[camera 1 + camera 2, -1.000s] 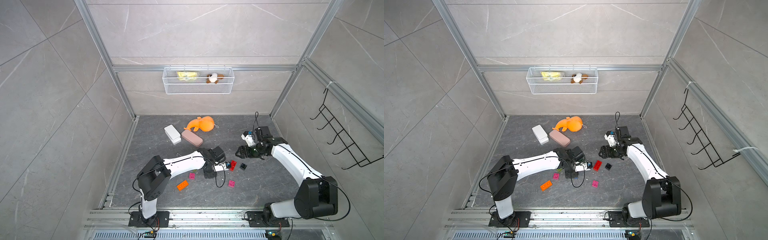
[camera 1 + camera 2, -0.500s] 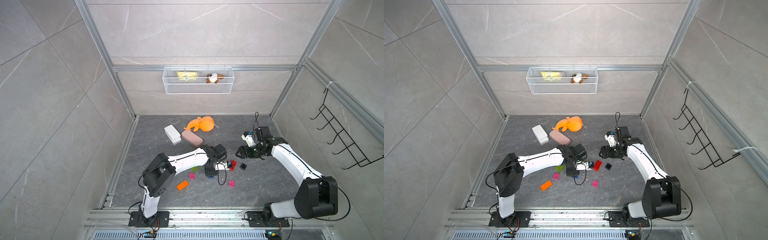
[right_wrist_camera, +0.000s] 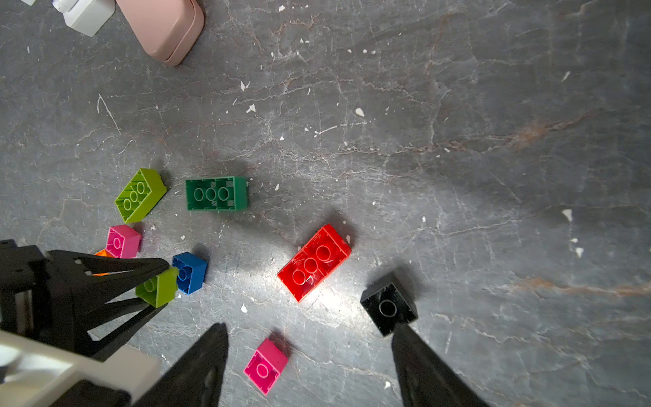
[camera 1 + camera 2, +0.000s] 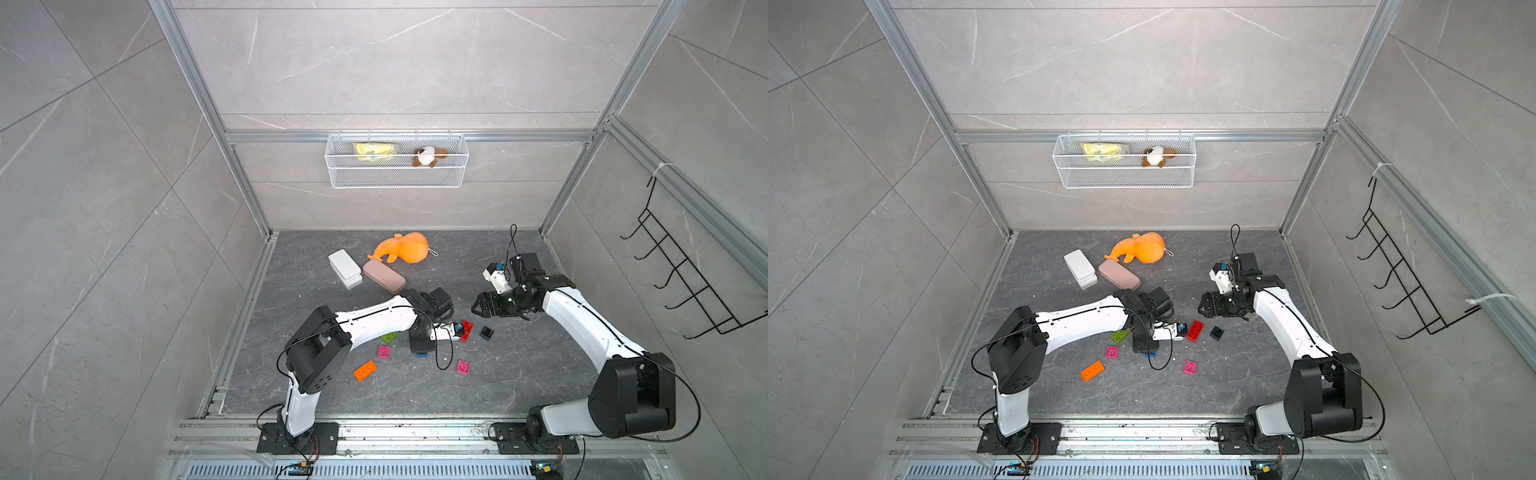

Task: Assemble a carrot with lego
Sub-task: Assemble the lego brick with the lego brick.

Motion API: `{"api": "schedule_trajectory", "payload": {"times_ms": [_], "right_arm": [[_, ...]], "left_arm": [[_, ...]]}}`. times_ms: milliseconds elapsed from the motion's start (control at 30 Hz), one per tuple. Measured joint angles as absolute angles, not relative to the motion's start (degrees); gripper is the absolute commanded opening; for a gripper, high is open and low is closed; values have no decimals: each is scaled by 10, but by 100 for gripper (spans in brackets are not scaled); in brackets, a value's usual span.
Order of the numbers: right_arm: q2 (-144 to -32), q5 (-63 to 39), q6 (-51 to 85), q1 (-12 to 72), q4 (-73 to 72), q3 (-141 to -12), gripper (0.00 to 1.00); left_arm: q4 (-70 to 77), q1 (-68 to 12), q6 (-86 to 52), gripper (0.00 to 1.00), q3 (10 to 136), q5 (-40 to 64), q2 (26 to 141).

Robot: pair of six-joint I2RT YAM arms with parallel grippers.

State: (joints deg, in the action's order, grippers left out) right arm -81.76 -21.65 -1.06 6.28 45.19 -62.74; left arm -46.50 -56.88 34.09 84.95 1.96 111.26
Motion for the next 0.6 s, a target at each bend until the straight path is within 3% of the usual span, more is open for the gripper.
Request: {"api": "schedule_trajectory", "payload": {"times_ms": [600], "right_arm": [[-821,-216,-11,63,452,-627,77]], "left_arm": [[-465,-568,345,21,846,23,1121]]}}
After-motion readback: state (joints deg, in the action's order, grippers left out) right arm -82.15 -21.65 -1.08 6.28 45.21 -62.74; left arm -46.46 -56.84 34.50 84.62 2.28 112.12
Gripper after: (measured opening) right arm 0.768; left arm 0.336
